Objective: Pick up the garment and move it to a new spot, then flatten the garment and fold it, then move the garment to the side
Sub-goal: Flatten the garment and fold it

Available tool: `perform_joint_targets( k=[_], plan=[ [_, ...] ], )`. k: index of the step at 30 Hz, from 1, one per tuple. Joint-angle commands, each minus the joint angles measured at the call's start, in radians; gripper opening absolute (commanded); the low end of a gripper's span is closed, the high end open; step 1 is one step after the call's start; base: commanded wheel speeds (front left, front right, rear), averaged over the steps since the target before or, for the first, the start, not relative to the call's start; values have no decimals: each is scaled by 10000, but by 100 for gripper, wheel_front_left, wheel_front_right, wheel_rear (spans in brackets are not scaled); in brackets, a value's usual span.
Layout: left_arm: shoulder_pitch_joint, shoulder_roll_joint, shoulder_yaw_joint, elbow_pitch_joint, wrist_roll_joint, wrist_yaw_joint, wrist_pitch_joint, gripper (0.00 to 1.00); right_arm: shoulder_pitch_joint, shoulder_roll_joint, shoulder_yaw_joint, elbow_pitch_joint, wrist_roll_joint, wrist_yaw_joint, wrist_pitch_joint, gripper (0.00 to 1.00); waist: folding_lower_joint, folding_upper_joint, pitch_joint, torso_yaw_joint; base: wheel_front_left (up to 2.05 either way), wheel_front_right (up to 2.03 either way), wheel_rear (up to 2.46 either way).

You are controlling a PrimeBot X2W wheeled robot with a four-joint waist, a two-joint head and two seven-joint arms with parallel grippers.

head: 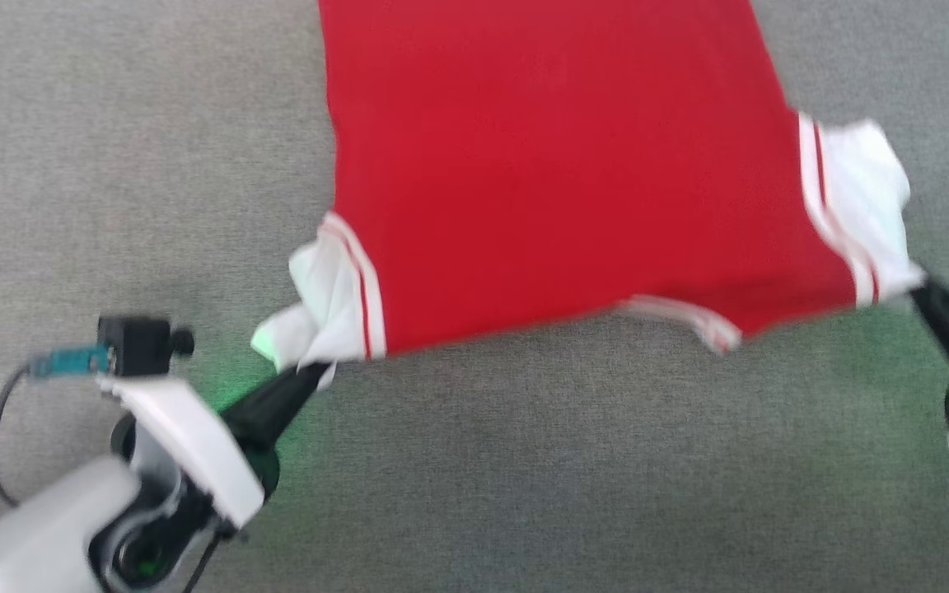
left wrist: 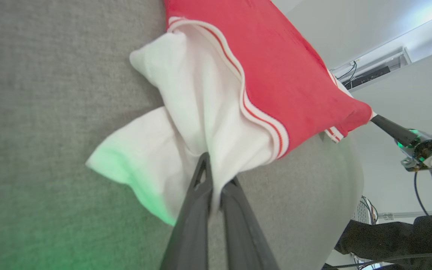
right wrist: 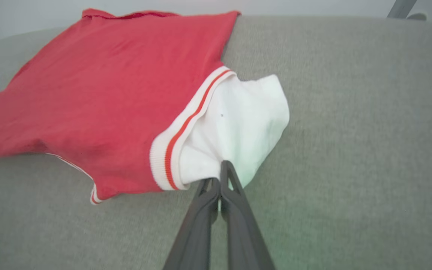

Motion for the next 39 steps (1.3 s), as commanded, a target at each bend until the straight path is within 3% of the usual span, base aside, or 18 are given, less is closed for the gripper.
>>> perform_joint_targets(
  k=[1,8,18,23,29,39],
  plan=[
    [306,192,-98,-149,169,12,-129,0,436,72,-166,-230,-71,-4,217,0,0,0,-119,59,0,0,0],
    [1532,890,-393,-1150,606,11,-835,0,2961,655,-1181,-1907,-105,-4,1622,0,0,0,-242,289,0,0,0],
    [2968,1841,-48,-2863,689,131,-1147,0,4631,1418,-2618,-3638,-202,-4,2508,0,0,0,-218,384,0,0,0],
    [2794,1270,31,-2580,719,287,-1110,0,4351,1684,-2323,-3458,-103,-4,2772,0,0,0,-261,424,0,0,0],
    [2491,381,8,-1511,468,132,-987,0,3676,1495,-1398,-2091,22,-3,2998,0,0,0,-277,420,0,0,0],
    [2366,-285,-241,-157,614,38,-873,0,3108,1290,-31,-206,-438,-3,2465,0,0,0,-188,500,0,0,0]
  ],
)
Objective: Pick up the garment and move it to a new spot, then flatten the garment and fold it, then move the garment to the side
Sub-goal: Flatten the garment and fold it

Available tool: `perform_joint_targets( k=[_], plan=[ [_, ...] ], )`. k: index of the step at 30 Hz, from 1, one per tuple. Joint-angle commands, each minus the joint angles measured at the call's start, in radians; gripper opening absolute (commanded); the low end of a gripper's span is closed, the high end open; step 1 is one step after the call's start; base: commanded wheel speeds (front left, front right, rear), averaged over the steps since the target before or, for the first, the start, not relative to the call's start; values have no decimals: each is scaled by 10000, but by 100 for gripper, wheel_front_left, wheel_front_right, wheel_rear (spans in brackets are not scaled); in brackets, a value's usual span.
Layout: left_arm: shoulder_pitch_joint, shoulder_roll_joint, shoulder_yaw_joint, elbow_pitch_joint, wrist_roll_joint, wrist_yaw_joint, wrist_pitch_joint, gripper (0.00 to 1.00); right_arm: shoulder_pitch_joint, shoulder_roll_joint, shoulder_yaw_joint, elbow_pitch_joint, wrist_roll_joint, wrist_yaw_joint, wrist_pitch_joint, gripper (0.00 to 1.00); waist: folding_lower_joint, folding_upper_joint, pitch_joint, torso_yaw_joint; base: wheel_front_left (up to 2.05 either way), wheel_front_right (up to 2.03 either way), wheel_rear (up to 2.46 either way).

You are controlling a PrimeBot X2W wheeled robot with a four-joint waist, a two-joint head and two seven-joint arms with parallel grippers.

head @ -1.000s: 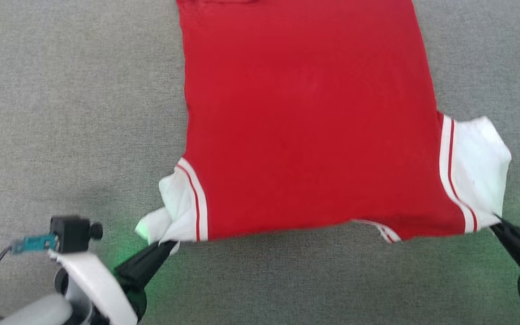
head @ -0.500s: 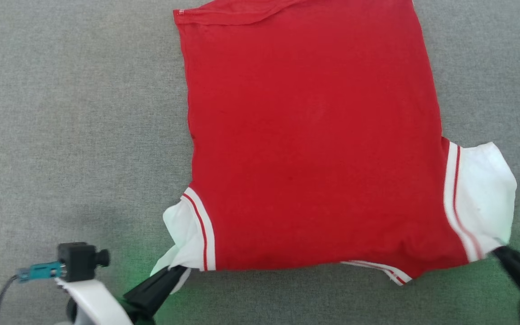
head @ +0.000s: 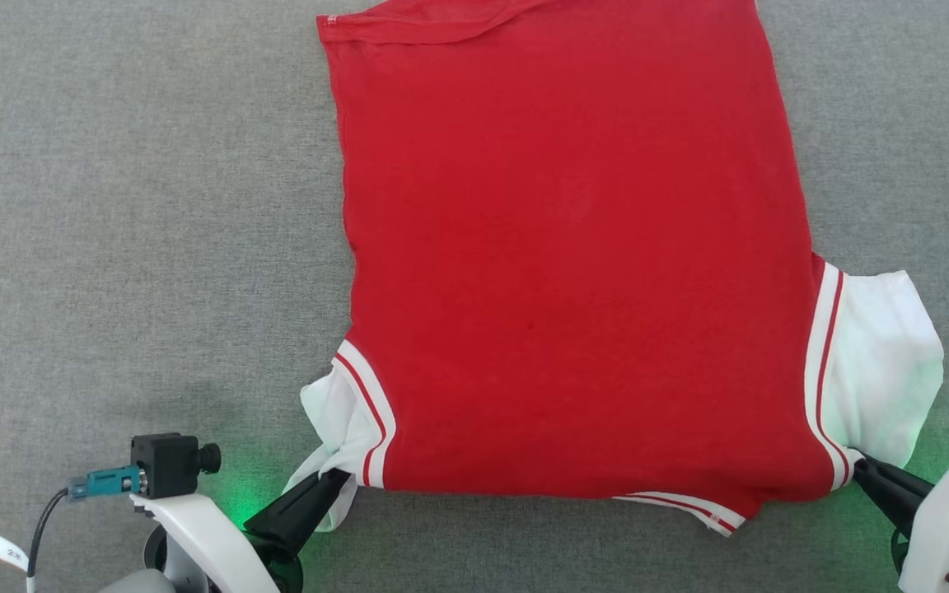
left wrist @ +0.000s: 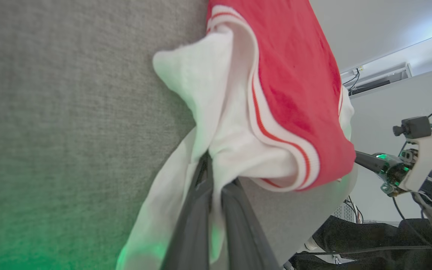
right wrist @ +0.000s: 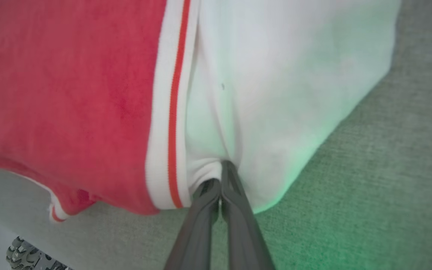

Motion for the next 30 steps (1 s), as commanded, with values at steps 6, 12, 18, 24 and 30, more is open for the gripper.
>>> perform_joint_targets(
  k=[6,12,18,24,30],
  plan=[
    [-86,-282,-83,336,35,-10,22,0,-214,-31,584,290,-55,-4,-350,27,0,-1,71,-69,0,0,0],
    [-63,-196,85,73,187,-8,-83,0,-309,-328,-54,-789,64,-26,-225,100,0,-1,171,-126,0,0,0],
    [5,-91,301,-436,543,-9,-186,0,-316,-995,-1631,-3045,333,-3,900,100,0,-1,441,44,0,0,0],
    [-338,-307,394,-774,1025,25,-208,0,-2012,-2026,-2745,-3611,827,-3,2362,100,0,-1,939,558,0,0,0],
    [-846,-719,324,-811,1409,4,-96,0,-5702,-2532,-2110,-1815,824,-3,2871,100,0,-1,1672,1197,0,0,0]
  ],
)
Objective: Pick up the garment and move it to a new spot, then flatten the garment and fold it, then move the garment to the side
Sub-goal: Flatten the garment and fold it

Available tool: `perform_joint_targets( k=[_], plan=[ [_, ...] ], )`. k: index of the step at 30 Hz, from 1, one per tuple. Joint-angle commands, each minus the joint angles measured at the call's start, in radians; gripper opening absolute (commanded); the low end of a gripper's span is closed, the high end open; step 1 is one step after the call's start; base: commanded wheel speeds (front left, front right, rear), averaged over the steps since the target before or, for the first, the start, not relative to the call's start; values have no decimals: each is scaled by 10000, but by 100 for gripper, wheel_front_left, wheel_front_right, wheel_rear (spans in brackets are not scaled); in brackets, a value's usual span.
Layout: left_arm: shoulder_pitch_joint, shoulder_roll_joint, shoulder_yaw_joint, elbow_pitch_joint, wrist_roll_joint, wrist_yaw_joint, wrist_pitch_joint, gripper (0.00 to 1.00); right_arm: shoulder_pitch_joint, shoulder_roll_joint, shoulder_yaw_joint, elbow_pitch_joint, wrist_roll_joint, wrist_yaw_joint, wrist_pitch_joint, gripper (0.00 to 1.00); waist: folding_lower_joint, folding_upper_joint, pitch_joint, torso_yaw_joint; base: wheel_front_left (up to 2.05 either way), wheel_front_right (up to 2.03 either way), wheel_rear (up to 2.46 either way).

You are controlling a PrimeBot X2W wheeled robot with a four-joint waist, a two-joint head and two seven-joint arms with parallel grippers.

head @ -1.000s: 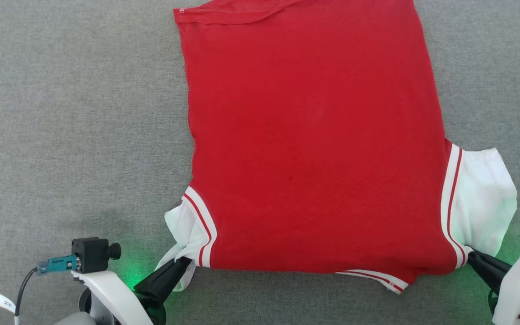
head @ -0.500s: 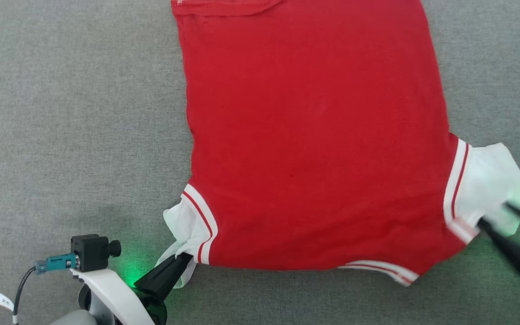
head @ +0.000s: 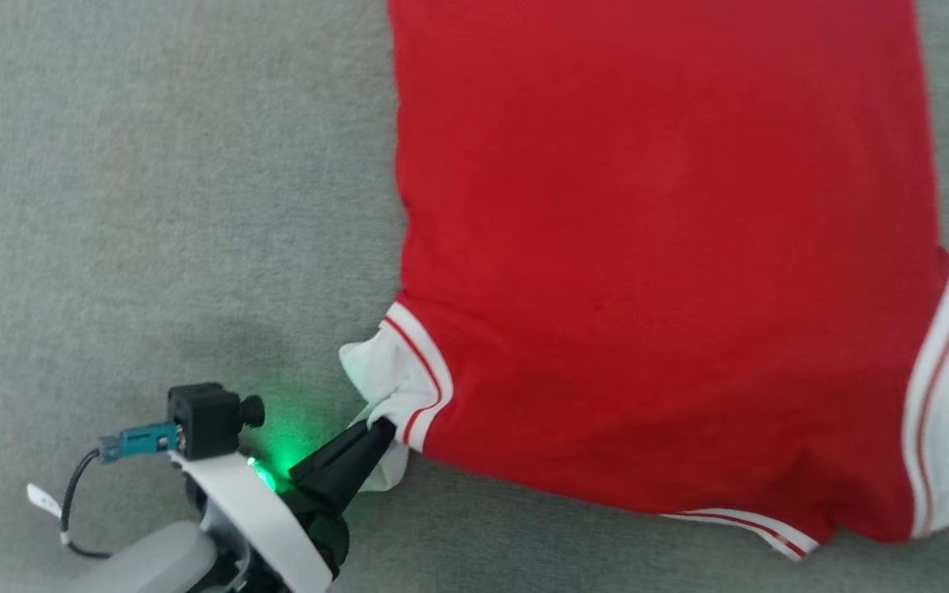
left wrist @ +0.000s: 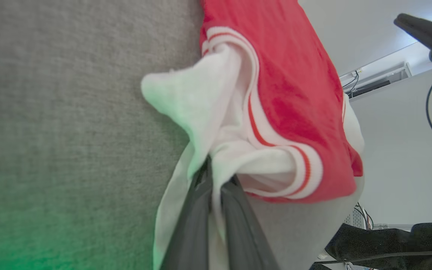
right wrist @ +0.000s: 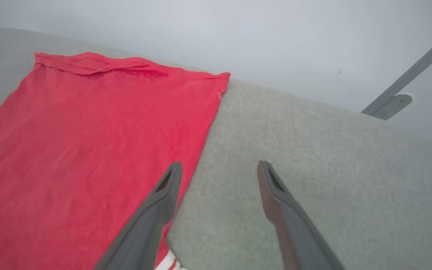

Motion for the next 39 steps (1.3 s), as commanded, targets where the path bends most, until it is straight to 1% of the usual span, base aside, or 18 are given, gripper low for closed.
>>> perform_joint_targets(
  k=[1,3,7,11,12,15,19,23,26,27,28,29,30,33,39],
  plan=[
    [-372,-357,-21,164,175,-11,81,0,-1280,-38,563,720,-278,-1,-9,100,0,-1,546,510,0,0,0],
    [-588,-561,-6,237,240,-13,80,0,-2642,-62,1165,1679,-747,-1,15,100,0,-1,886,732,0,0,0],
    [-956,-945,-100,386,385,-3,89,0,-5061,88,2416,3744,-1635,-1,327,100,0,-1,1412,1135,0,0,0],
    [-1161,-1114,-243,409,505,-5,88,0,-6748,183,3441,5723,-2339,-1,941,100,0,-1,1699,1483,0,0,0],
    [-1161,-1114,-243,409,505,-5,88,0,-6748,183,3441,5723,-2339,-1,941,100,0,-1,1699,1483,0,0,0],
    [-1264,-1078,-374,277,610,15,97,0,-7657,172,3822,6916,-2663,-1,1399,100,0,-1,1785,1742,0,0,0],
    [-1312,-925,-455,-13,745,13,57,0,-8258,293,4155,8103,-2737,-1,1742,100,0,-1,1838,1972,0,0,0],
    [-1286,-798,-513,-248,874,12,35,0,-8513,330,4435,8852,-2666,-1,1875,100,0,-1,1891,2097,0,0,0],
    [-1268,-791,-506,-392,945,10,6,0,-8607,272,4709,9180,-2610,-1,1951,100,0,-1,1931,2157,0,0,0],
    [-1259,-786,-489,-456,979,10,-5,0,-8617,294,4955,9307,-2492,1,2047,46,0,-1,1949,2172,0,0,0],
    [-1253,-777,-472,-480,988,9,-10,0,-8620,292,5067,9342,-2441,-1,2054,33,0,-1,1968,2163,0,0,0],
    [-1255,-774,-458,-492,997,9,-15,0,-8653,288,5162,9374,-2410,-1,2027,5,0,-1,1987,2153,0,0,0],
    [-1261,-773,-444,-480,1012,9,-20,0,-8684,284,5240,9425,-2339,-1,2023,0,0,-1,2002,2141,0,0,0],
    [-1272,-770,-376,-403,1021,9,-22,0,-8776,250,5317,9544,-2215,-2,1837,0,0,-1,2001,2077,0,0,0],
    [-1188,-691,-44,-247,975,9,-62,0,-8793,204,5460,9407,-1777,-2,952,0,0,-1,1568,1840,0,0,0]
  ],
)
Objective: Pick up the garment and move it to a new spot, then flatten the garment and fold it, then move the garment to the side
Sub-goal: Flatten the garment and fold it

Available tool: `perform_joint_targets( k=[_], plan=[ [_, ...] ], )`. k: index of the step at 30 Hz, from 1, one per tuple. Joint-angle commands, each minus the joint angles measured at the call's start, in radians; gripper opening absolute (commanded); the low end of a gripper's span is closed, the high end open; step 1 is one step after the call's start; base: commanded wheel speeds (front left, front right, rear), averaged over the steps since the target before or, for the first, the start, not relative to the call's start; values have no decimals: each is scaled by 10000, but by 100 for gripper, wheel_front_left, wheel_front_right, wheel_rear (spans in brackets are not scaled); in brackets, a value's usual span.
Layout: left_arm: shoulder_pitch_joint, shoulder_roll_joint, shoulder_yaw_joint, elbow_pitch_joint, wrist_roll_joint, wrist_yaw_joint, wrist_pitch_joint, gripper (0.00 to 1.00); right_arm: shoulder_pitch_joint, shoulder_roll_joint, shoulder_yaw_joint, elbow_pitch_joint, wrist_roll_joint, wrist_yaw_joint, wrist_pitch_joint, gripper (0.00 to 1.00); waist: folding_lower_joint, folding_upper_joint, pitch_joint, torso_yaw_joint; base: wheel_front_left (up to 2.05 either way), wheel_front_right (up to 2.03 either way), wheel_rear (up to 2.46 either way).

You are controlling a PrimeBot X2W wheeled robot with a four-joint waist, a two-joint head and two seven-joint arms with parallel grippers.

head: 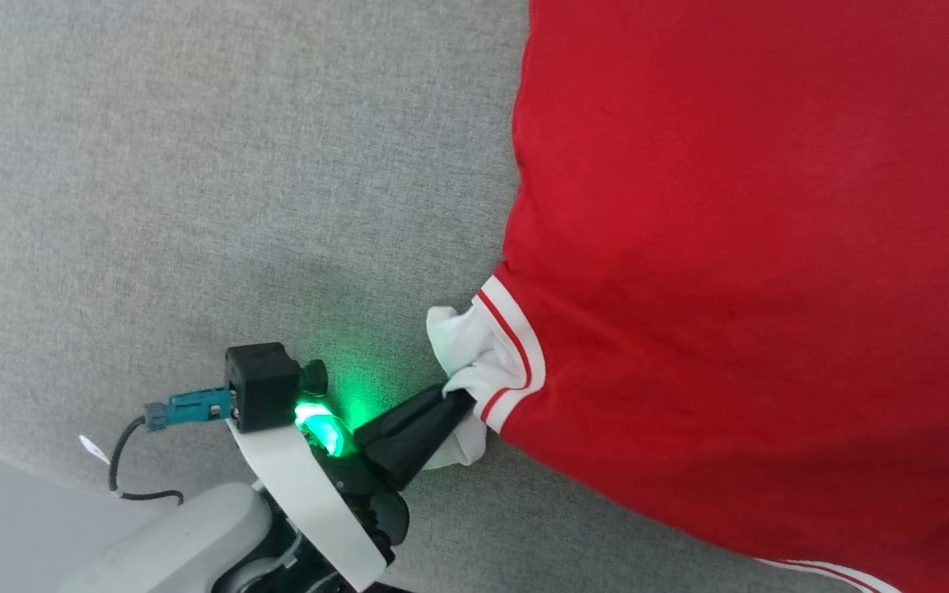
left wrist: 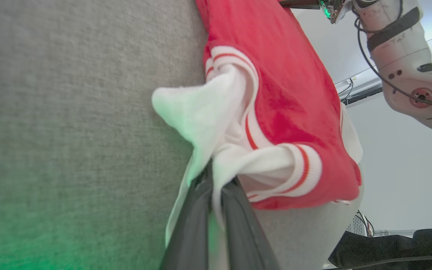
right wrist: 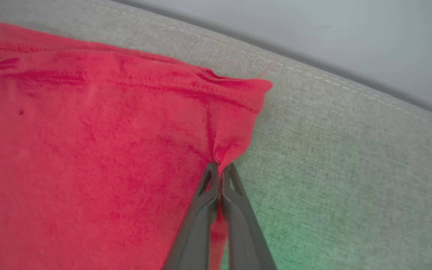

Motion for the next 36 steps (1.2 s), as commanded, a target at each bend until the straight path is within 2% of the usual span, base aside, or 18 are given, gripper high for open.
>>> perform_joint_targets(
  k=[1,10,16,17,24,30,36],
  plan=[
    [54,123,262,429,-74,112,6,0,284,-86,134,-102,175,-4,-196,0,0,0,-283,-150,0,0,0],
    [723,430,747,471,-209,78,-19,0,2439,-1526,1054,-2131,1819,-4,-1380,0,0,0,-1684,-766,0,0,0],
    [1181,660,1092,474,-412,226,-21,0,4900,-2479,908,-3913,2918,-4,-1977,0,0,0,-2416,-1273,0,0,0],
    [1181,660,1092,474,-412,226,-21,0,4900,-2479,908,-3913,2918,-4,-1977,0,0,0,-2416,-1273,0,0,0],
    [1781,766,1641,511,-497,285,-23,0,8579,-2940,298,-5827,3776,-3,-2239,0,0,0,-2893,-1815,0,0,0],
    [2111,675,1952,651,-379,228,-24,0,11881,-2432,-713,-7116,3588,-3,-2424,0,0,0,-3080,-2012,0,0,0],
    [2235,622,2188,751,-320,168,-24,0,14391,-1259,-1254,-8704,2910,-1,-1814,0,0,0,-3100,-2119,0,0,0]
  ],
)
